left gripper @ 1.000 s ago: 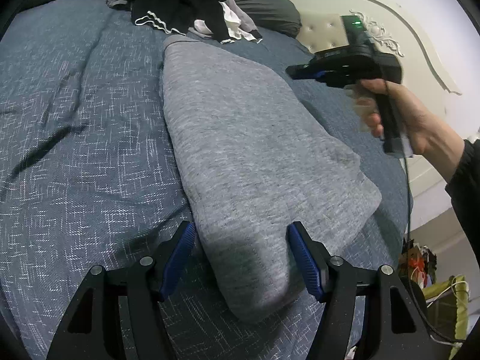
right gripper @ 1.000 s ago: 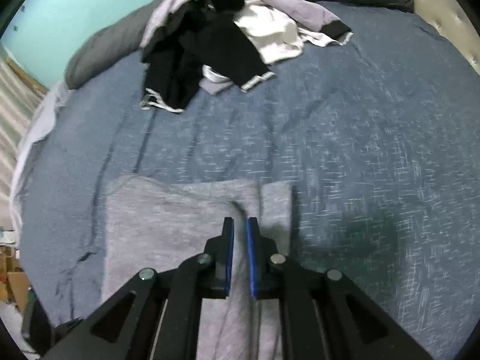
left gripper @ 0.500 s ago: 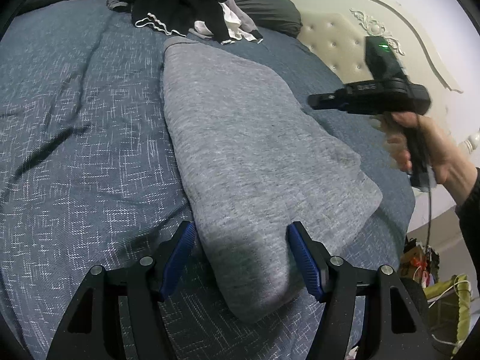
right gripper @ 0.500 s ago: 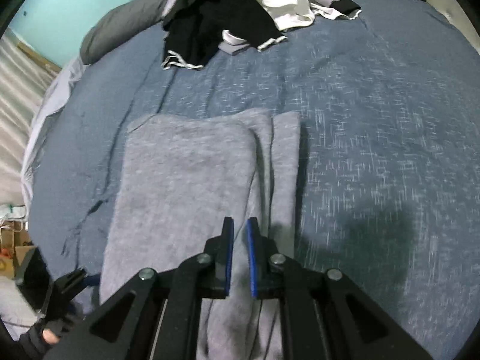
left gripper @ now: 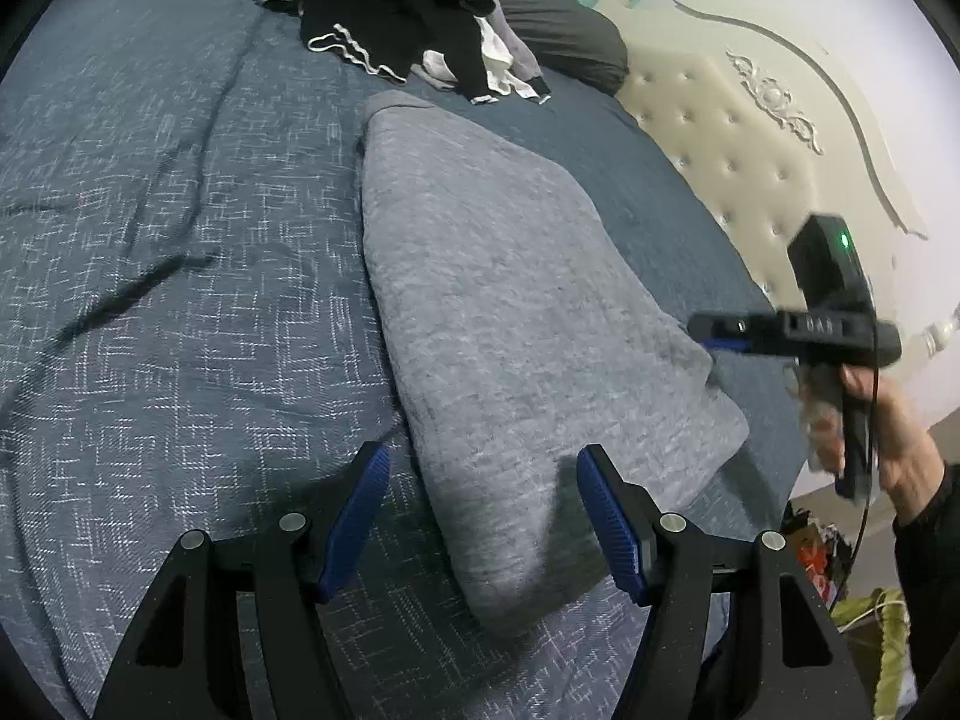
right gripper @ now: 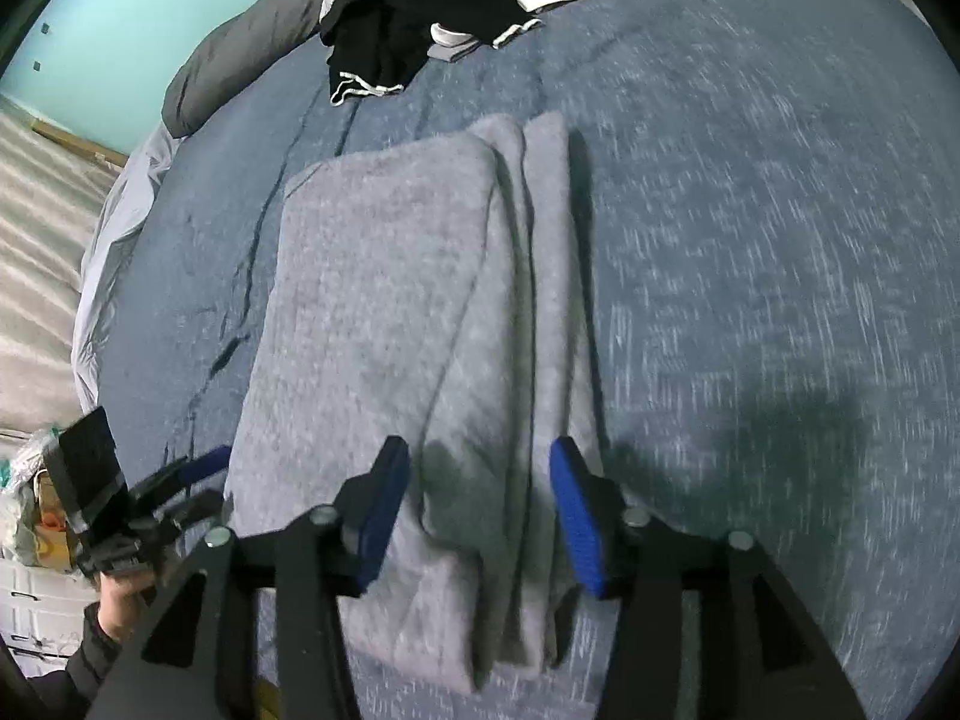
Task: Fold clothes
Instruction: 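Open the right gripper and withdraw from the folded sweater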
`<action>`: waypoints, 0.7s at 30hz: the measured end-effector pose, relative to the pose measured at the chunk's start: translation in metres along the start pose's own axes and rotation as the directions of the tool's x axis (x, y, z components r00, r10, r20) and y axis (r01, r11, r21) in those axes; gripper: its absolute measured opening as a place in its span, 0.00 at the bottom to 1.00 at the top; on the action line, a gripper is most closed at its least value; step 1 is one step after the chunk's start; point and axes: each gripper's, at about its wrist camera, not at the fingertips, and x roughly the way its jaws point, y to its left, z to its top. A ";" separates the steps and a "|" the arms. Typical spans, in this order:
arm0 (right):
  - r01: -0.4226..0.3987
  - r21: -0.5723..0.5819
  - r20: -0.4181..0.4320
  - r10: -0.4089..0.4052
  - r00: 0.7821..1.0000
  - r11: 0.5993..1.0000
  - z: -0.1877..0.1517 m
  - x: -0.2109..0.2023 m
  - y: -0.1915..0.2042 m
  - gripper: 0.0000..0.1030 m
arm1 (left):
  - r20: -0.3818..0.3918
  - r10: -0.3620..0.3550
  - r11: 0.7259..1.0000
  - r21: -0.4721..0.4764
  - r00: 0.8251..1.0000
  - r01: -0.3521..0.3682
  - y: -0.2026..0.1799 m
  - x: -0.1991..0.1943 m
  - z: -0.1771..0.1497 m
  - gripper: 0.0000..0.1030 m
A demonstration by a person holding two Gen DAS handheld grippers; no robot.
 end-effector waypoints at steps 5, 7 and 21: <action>0.002 0.014 -0.059 -0.001 0.998 1.000 -0.013 0.002 -0.003 0.64 | -0.039 -0.038 0.999 -0.030 0.999 0.036 -0.003 0.005 0.007 0.67; 0.010 0.020 -0.092 -0.009 0.996 1.000 -0.020 0.008 -0.002 0.67 | -0.064 -0.052 0.997 -0.056 0.997 0.049 -0.001 0.009 0.009 0.67; -0.034 0.119 -0.148 0.051 0.988 0.992 -0.048 0.025 -0.029 0.76 | -0.189 -0.053 0.996 -0.084 0.981 0.037 -0.002 0.030 0.005 0.71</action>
